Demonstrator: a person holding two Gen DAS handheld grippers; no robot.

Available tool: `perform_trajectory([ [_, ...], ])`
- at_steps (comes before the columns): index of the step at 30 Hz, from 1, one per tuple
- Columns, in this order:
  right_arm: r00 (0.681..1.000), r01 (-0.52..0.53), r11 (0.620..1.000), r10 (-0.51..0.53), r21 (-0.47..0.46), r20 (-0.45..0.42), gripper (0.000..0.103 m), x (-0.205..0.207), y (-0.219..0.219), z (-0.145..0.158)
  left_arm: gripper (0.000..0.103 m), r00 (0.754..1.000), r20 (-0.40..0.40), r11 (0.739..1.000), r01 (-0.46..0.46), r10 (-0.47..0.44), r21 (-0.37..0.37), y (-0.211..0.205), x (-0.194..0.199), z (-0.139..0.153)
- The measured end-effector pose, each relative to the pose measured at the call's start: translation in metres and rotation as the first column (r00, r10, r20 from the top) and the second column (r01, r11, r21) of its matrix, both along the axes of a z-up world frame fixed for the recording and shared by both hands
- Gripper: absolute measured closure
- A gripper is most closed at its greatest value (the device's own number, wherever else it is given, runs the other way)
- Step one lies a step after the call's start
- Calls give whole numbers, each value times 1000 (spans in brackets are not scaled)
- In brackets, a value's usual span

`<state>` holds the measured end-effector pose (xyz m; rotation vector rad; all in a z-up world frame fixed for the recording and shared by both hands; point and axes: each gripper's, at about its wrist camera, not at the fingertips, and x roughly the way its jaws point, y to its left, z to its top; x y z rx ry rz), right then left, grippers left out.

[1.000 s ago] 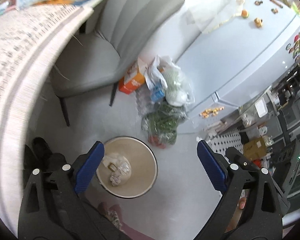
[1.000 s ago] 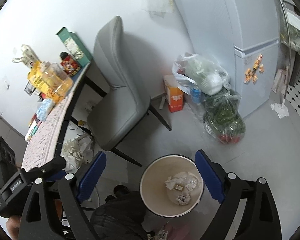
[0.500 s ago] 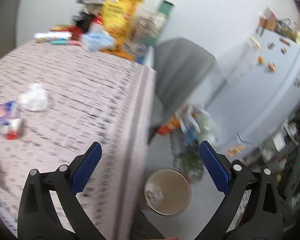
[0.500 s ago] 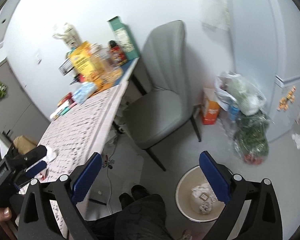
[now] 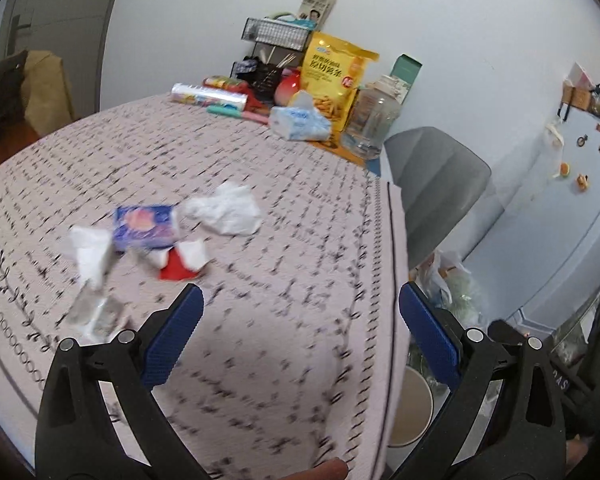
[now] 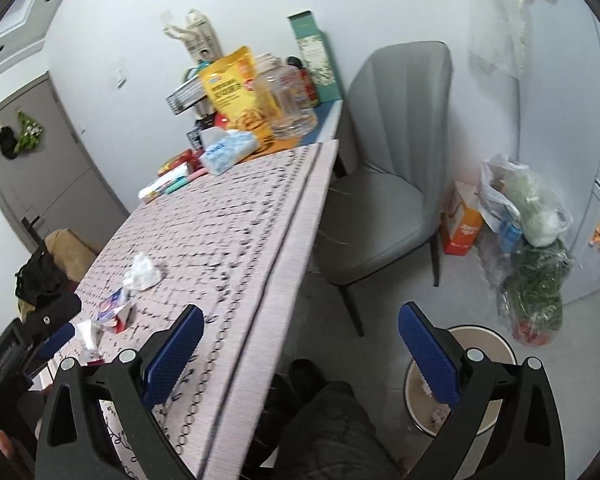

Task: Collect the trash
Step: 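Move both tools back over the table toward the remaining trash, then grasp the small white bottle with the left tool while the right tool grasps a white wrapper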

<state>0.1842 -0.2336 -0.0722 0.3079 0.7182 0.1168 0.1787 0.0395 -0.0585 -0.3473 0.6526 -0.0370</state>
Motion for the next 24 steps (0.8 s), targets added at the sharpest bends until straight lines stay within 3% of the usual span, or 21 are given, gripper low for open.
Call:
perform_trajectory([
  [14, 972, -235, 972, 235, 11, -8, 8, 3, 74, -7, 7, 993, -20, 993, -114, 114, 4, 77, -47, -17],
  [20, 959, -282, 959, 282, -4, -33, 8, 6, 95, -13, 37, 984, -69, 983, -169, 165, -72, 116, -50, -35],
  [24, 945, -325, 946, 324, -13, -41, 8, 6, 112, -14, 44, 982, -82, 980, -176, 169, -88, 129, -47, -44],
])
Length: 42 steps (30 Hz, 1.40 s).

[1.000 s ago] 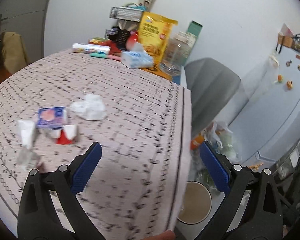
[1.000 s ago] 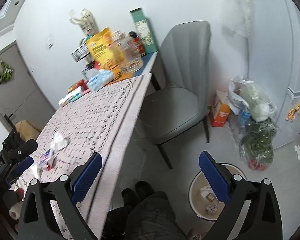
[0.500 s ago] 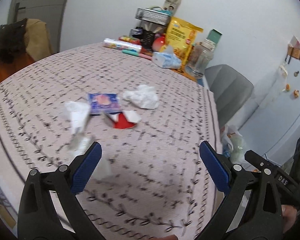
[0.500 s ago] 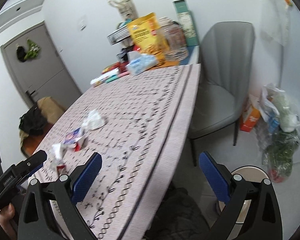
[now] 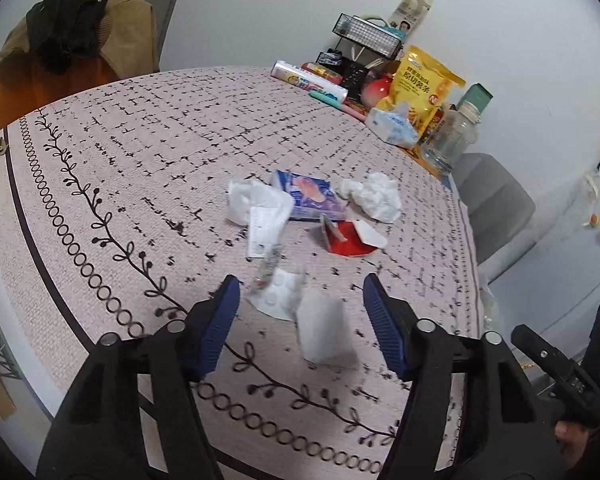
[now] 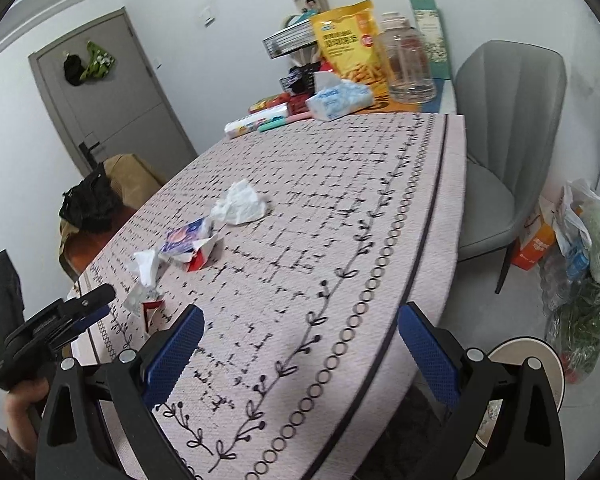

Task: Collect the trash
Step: 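Grasp the small white bottle with the left tool while the right tool grasps a white wrapper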

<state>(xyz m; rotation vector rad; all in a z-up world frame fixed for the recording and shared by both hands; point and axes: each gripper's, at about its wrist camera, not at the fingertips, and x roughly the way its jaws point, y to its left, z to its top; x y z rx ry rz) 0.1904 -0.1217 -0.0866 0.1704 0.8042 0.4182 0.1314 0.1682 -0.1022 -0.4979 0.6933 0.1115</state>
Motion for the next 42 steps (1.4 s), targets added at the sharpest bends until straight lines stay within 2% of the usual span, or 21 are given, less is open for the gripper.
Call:
perform_trajectory([
  [3, 999, -51, 999, 51, 0, -18, 8, -1, 13, -2, 52, 1000, -18, 1000, -2, 1, -17, 5, 8, -7],
  [6, 996, -84, 996, 84, -6, -25, 8, 1, 25, -5, 52, 999, -37, 1000, 8, -7, 7, 3, 18, -11],
  [13, 992, -112, 994, 111, -10, -55, 8, 6, 39, -11, 52, 987, -156, 995, 39, -25, 87, -6, 44, -24],
  [15, 992, -115, 993, 114, -11, -62, 8, 7, 41, -13, 70, 986, -162, 994, 41, -25, 98, -7, 45, -25],
  [18, 989, -129, 992, 127, -14, -75, 8, 9, 49, -16, 77, 989, -147, 997, 36, -27, 61, -2, 42, -21],
  [25, 979, -189, 981, 185, -37, -87, 14, 9, 79, -17, 78, 996, -87, 1000, -7, 7, 4, 16, 17, -12],
  [32, 950, -295, 955, 289, -34, -121, 34, 4, 127, -25, 78, 997, -63, 999, -48, 48, -8, 35, -5, -9],
  [38, 927, -357, 934, 352, -18, -131, 43, -4, 157, -28, 78, 995, -67, 997, -74, 74, -1, 44, -15, -11],
  [40, 922, -368, 930, 364, -12, -130, 49, -3, 163, -29, 78, 995, -65, 997, -77, 76, -2, 43, -15, -11],
  [41, 918, -378, 926, 372, -14, -138, 62, -2, 169, -31, 78, 995, -65, 997, -76, 76, -3, 42, -15, -11],
  [42, 913, -388, 922, 382, -14, -143, 83, 0, 172, -32, 78, 995, -64, 997, -73, 73, -4, 41, -14, -11],
])
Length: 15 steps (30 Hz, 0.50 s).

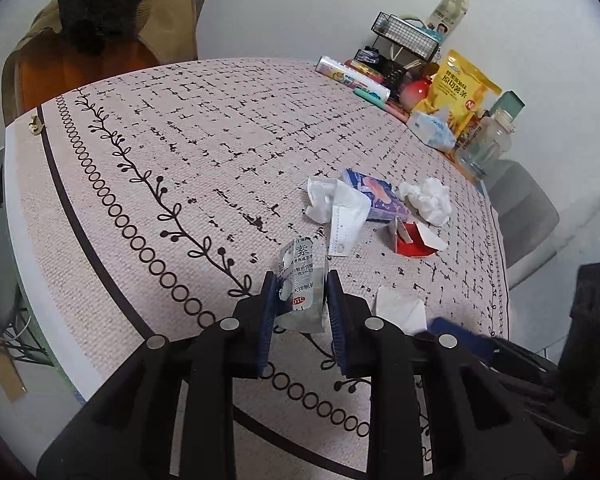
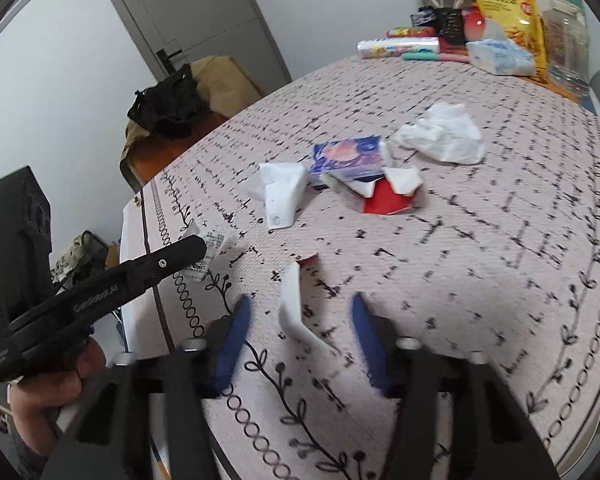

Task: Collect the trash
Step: 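Grasp the small white bottle with the left tool while the right tool grasps a white wrapper, then carry bottle and wrapper to the white bin and open both tools over it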

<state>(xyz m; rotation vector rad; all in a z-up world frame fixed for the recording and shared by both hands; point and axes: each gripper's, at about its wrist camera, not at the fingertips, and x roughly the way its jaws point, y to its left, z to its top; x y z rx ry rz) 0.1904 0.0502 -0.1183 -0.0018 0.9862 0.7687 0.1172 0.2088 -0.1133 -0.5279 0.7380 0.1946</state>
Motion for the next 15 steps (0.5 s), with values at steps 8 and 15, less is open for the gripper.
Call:
perform_trajectory([
  [8, 999, 22, 1000, -22, 0, 34, 100, 2, -16, 10, 78, 999, 14, 999, 33, -33, 22, -18, 3, 9],
  [15, 994, 92, 996, -93, 17, 64, 100, 7, -49, 24, 78, 997, 22, 996, 75, -76, 53, -41, 12, 18],
])
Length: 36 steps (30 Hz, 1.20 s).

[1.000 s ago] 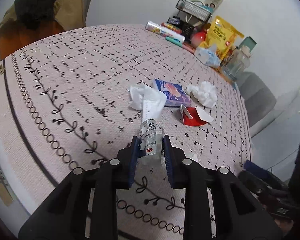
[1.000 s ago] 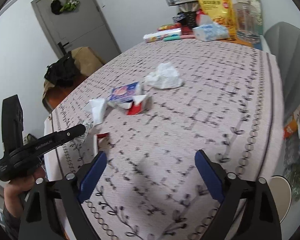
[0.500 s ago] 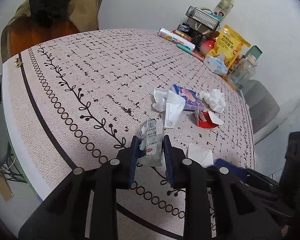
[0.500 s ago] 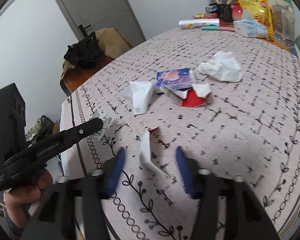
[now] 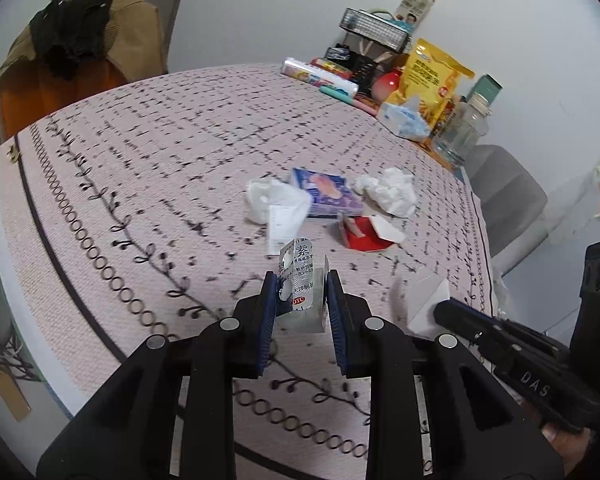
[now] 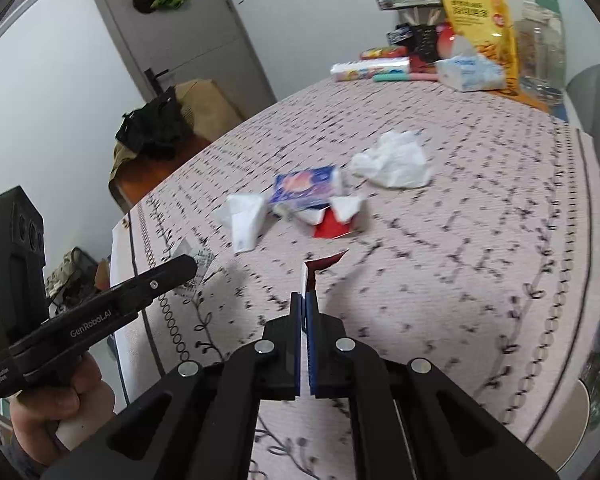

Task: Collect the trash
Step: 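Carry bottle and wrapper to the white bin and open both tools over it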

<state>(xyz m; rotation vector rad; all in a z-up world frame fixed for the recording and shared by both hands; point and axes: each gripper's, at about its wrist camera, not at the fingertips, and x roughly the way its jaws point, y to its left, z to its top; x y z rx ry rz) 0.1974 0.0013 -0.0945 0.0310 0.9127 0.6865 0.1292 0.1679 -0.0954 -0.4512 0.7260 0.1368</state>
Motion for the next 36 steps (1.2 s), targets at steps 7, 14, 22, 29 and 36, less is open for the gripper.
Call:
perform_trajectory([
  [7, 995, 95, 995, -95, 16, 7, 100, 11, -43, 7, 78, 997, 3, 997, 71, -71, 31, -34, 17, 9],
  [14, 979, 203, 979, -204, 33, 17, 100, 23, -100, 14, 78, 990, 1, 989, 142, -142, 51, -73, 38, 13],
  [22, 936, 352, 935, -353, 32, 15, 99, 29, -178, 8, 78, 971, -13, 968, 238, -237, 83, -124, 57, 15],
  [29, 887, 462, 886, -462, 27, 2, 99, 28, -242, -2, 78, 946, -25, 941, 323, -323, 103, -172, 75, 15],
  [36, 836, 549, 836, -549, 23, -24, 99, 25, -296, -20, 78, 909, -56, 901, 418, -414, 118, -227, 93, 8],
])
